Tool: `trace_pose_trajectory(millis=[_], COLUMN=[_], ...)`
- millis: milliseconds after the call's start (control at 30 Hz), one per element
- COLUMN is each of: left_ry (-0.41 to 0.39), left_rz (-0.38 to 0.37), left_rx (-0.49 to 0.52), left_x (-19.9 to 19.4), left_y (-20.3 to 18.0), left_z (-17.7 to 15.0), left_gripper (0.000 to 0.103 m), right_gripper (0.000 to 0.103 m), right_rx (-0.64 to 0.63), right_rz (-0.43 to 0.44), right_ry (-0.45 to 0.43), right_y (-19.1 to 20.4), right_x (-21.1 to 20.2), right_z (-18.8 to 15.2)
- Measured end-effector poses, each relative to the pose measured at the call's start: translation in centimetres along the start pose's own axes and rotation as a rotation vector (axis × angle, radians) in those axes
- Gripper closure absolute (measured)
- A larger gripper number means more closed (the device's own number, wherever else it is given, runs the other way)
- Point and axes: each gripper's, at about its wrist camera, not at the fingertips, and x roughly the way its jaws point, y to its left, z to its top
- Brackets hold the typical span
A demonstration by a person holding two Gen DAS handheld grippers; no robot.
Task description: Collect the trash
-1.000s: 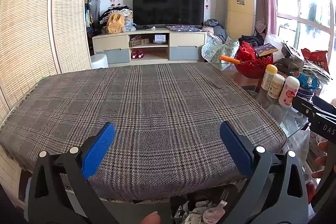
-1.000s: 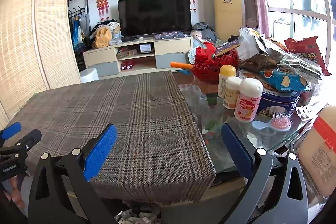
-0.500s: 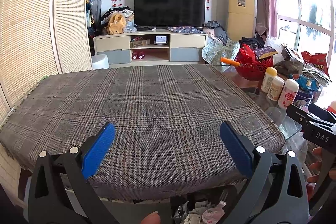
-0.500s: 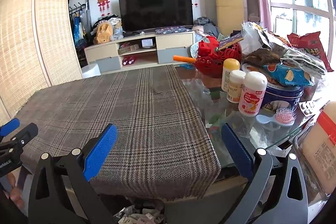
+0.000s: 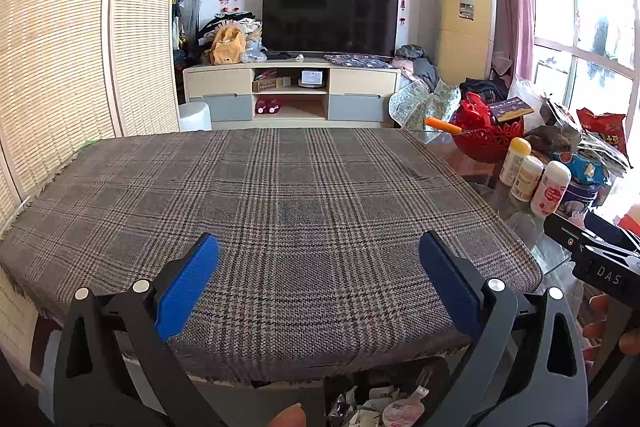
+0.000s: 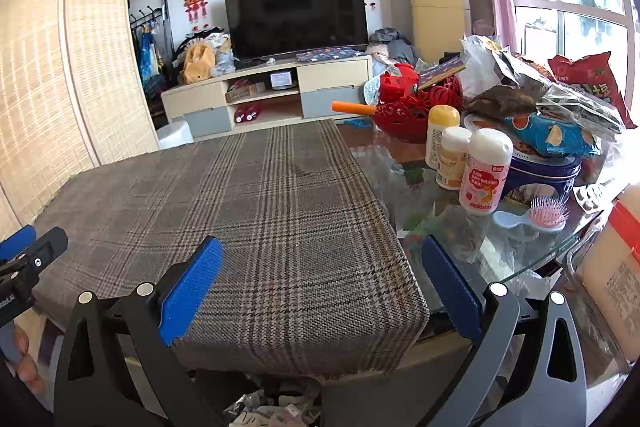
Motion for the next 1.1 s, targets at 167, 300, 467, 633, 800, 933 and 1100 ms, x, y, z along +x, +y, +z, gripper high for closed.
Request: trace_pose_trajectory(millis=[167,300,467,633,800,933,1100], left_ry=[-0.002,0.0,0.001,0.0,0.005,0.005,0.012], left_rz=[-0.001,0.0,-0.001,-0.001,0.003,0.003,0.004], left_rx=[-0.008,-0.013,-0.014,-0.016,-0.014,-0.012,-0.008], left_x=[-0.04,-0.04,-0.01,-0.02,0.05,0.11,0.21], left_y=[0.31,0.48,0.52,0.58,0.59,0.57,0.75], left_z=[0.16,0.16,0.17,0.14,0.08,0.03,-0.12], left_gripper=[0.008,0.008,0.008,0.008,0.008,0.008,0.008], right_gripper=[0.003,0.003,0.003,0.003,0.003,0.003,0.003], right_rx=[0.007,0.014,0.023,0.027,0.025,0.027,0.031], right_rz=[0.001,0.003,0.005,0.009,0.01,0.011,0.004], right_ry=[-0.005,-0.002,0.005,0.006,0.013,0.012,0.014], right_y=[-0.04,-0.29,-0.4,-0.31,-0.29,-0.32,-0.29], right_x=[-0.24,-0.13,-0.01,-0.05,0.11,0.12,0.09], right_z=[0.13,0.19,0.12,0.1,0.02,0.02,-0.05])
